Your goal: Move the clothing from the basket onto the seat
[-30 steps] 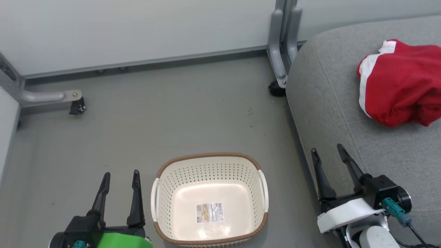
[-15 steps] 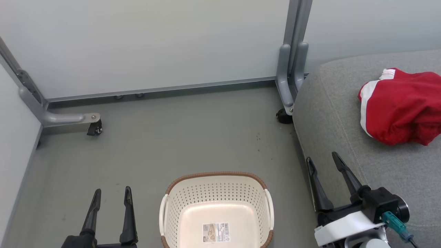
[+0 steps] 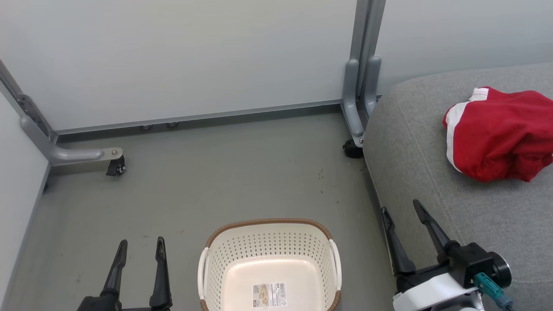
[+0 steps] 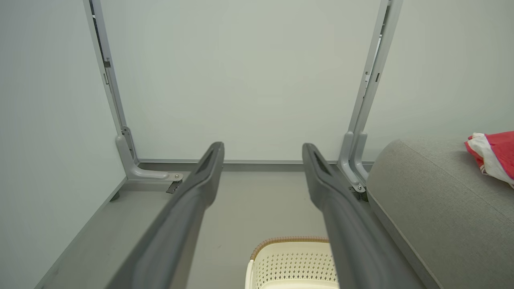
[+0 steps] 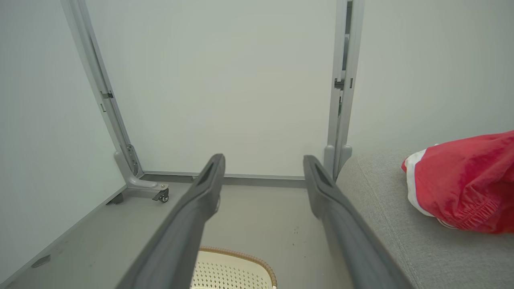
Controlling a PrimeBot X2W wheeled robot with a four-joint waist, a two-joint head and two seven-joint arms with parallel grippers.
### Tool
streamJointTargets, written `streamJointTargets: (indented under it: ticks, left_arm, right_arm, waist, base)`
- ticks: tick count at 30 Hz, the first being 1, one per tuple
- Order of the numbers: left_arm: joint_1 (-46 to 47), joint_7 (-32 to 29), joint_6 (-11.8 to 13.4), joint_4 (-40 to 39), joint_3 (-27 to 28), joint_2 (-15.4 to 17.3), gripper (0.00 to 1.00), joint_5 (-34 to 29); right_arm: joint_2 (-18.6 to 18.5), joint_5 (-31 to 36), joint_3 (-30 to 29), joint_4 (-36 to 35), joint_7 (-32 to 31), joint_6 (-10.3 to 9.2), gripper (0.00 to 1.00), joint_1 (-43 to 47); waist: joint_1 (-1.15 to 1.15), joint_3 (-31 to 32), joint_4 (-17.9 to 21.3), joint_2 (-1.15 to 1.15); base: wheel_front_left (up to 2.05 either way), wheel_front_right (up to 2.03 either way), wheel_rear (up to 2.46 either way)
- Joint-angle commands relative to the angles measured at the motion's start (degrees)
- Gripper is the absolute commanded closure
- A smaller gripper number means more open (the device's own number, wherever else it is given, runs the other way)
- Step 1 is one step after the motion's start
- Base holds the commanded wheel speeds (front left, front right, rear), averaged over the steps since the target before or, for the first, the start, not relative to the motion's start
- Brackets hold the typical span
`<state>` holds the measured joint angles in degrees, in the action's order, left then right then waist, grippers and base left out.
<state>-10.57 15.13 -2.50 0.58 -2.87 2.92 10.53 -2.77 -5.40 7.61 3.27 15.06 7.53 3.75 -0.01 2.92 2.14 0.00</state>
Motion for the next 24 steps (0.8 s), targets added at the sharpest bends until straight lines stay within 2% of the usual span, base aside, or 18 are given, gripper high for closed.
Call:
streamJointTargets:
  ticks: [1,3,4,9,24]
  left_arm:
    - [-0.84,0.01,0.09,0.23,0.07,0.0,0.0,0.23]
    - [-0.86,0.01,0.25,0.29,0.02,0.0,0.0,0.18]
    - [-0.86,0.01,0.27,0.29,-0.02,0.0,1.0,0.2]
    - [0.11,-0.18,0.01,2.16,-0.35,-0.13,1.0,1.13]
    - [3.56,-3.75,-0.98,4.43,0.71,0.64,1.0,17.95]
  right_arm:
    - [-0.21,0.27,0.04,0.09,0.18,-0.08,0.0,0.92]
    - [-0.21,0.34,0.1,0.06,0.18,-0.08,0.0,0.98]
    - [-0.21,0.37,0.12,0.06,0.17,-0.08,1.0,0.97]
    - [0.09,-1.21,0.33,1.71,-0.19,0.0,1.0,1.22]
    - [-1.1,-19.54,-1.13,3.48,-3.3,-0.01,1.0,-1.2]
  waist:
    - [0.01,0.0,-0.03,0.0]
    - [0.01,0.03,-0.05,0.0]
    - [0.01,0.03,-0.06,0.0]
    - [0.01,0.01,-0.07,0.0]
    - [0.01,-0.36,-0.32,0.0]
  base:
    - [0.0,0.0,0.0]
    - [0.0,0.0,0.0]
    - [0.0,0.0,0.0]
    - [0.0,0.0,0.0]
    - [0.0,0.0,0.0]
